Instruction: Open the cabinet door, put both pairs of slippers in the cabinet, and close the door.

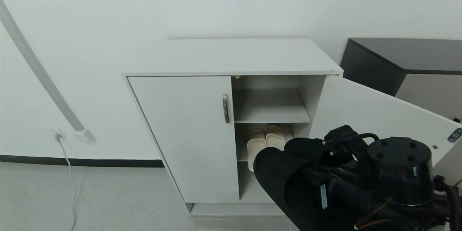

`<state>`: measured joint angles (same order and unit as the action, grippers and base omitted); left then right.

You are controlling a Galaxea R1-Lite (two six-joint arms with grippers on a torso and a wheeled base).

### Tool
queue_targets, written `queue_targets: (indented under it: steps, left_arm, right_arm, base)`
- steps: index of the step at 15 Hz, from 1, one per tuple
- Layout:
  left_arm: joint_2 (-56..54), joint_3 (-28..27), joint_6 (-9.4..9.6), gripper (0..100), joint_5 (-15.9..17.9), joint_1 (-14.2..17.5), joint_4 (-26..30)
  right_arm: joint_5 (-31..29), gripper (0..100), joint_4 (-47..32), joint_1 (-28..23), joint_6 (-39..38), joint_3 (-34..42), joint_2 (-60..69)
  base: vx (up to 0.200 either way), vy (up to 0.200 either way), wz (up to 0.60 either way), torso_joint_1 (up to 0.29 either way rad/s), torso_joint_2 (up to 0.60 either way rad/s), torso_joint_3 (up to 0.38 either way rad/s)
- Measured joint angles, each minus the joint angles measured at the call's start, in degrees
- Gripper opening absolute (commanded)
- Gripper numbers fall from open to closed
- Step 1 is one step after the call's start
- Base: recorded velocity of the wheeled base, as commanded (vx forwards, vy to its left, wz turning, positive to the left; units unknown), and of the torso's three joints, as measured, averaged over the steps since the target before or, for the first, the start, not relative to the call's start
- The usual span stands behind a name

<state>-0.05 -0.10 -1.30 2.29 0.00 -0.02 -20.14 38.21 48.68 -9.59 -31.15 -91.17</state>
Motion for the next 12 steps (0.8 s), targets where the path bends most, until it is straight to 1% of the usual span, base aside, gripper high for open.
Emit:
queue_targets:
  steps: [7,12]
  left_arm:
    - [0.0,0.0,0.00,0,0.0,0.0,0.0]
    - [0.0,0.0,0.00,0,0.0,0.0,0.0]
  right_arm:
    - [0.0,0,0.0,0.3,0.0,0.5,-0.1]
    - [-0.1,0,0.3,0.7,0.0,0.6,-0.6]
  base:
    - [0.000,0.000,0.00,-0.124,0.46,0.338]
    - [0.000,0.000,0.00,-0.052,0.45,0.386]
